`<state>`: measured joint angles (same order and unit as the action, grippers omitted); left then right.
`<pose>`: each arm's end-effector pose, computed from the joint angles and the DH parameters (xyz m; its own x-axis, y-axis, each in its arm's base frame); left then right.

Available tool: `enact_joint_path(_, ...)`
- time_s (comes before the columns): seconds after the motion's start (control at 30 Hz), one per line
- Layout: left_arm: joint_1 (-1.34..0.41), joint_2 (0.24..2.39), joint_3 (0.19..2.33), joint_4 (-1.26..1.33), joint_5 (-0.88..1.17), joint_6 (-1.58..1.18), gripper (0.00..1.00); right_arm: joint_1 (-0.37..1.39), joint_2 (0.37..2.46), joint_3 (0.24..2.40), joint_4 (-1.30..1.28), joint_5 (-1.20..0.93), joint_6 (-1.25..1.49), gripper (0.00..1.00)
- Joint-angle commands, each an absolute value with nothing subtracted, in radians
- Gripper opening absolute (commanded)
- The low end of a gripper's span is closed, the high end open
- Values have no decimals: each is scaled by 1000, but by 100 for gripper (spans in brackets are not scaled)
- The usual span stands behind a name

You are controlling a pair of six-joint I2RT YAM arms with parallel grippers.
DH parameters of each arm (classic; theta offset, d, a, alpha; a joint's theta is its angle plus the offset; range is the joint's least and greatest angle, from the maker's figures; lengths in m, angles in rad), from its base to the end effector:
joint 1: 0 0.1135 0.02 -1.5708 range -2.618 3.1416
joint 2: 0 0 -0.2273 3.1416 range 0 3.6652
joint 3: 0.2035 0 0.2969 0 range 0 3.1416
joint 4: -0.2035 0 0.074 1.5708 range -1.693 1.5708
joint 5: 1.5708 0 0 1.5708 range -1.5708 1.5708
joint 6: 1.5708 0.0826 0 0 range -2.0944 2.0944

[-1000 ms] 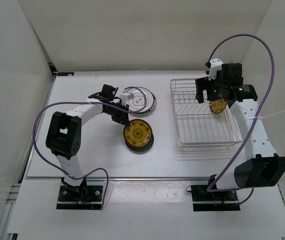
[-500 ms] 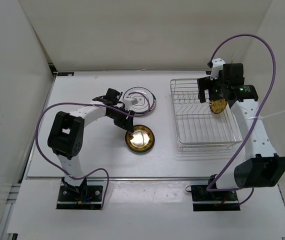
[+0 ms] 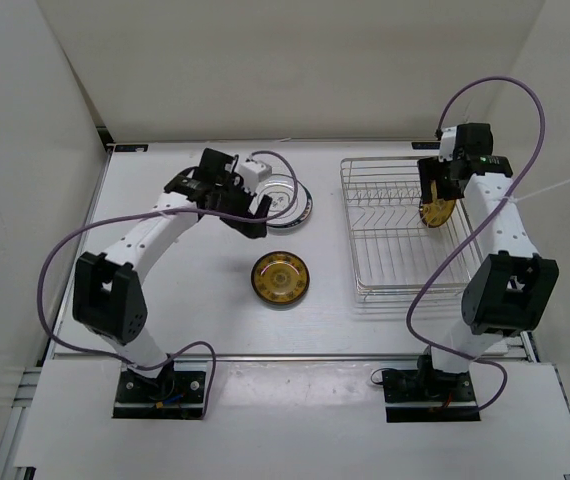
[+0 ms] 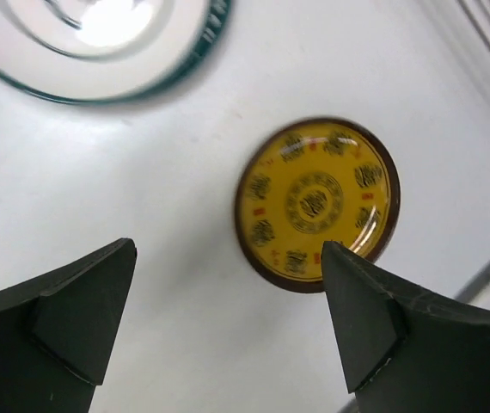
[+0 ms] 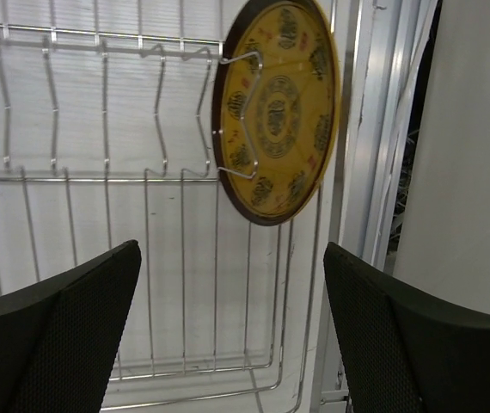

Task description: Unload the plates from the dish rack

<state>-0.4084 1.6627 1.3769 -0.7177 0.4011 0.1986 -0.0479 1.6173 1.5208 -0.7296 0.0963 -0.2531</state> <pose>0.3702 -0.1954 0.1889 -0.6487 0.4786 -0.5918 0.6999 0.6805 -0.2168 0.4308 -0.0286 0.2574 -0.7393 -0.2141 -0.6385 -0.0747 0.9683 -0.2382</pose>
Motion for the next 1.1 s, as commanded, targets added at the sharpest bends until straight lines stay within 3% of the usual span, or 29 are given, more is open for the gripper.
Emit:
enact_joint_path(0.0, -385, 1539, 1471, -733, 226, 167, 99, -81, 1663, 1588, -686, 112, -290, 89)
enact_joint_path(0.27, -278, 1486, 1519, -769, 172, 123, 99, -115, 1770, 1655, -672, 86, -299, 89)
enact_joint_path(0.47, -250, 1451, 1499, -769, 172, 123, 99, -115, 1841, 1684, -672, 66, -299, 82)
enact_joint_path(0.77, -232, 1442, 1508, -778, 190, 132, 99, -115, 1850, 1704, -672, 63, -249, 61)
enact_joint_path(0.97, -232, 1442, 1508, -778, 212, 132, 99, -115, 1850, 1704, -663, 135, -213, 51)
enact_joint_path(1.07, -232, 1442, 1508, -778, 221, 132, 99, -115, 1859, 1704, -653, 173, -193, 35)
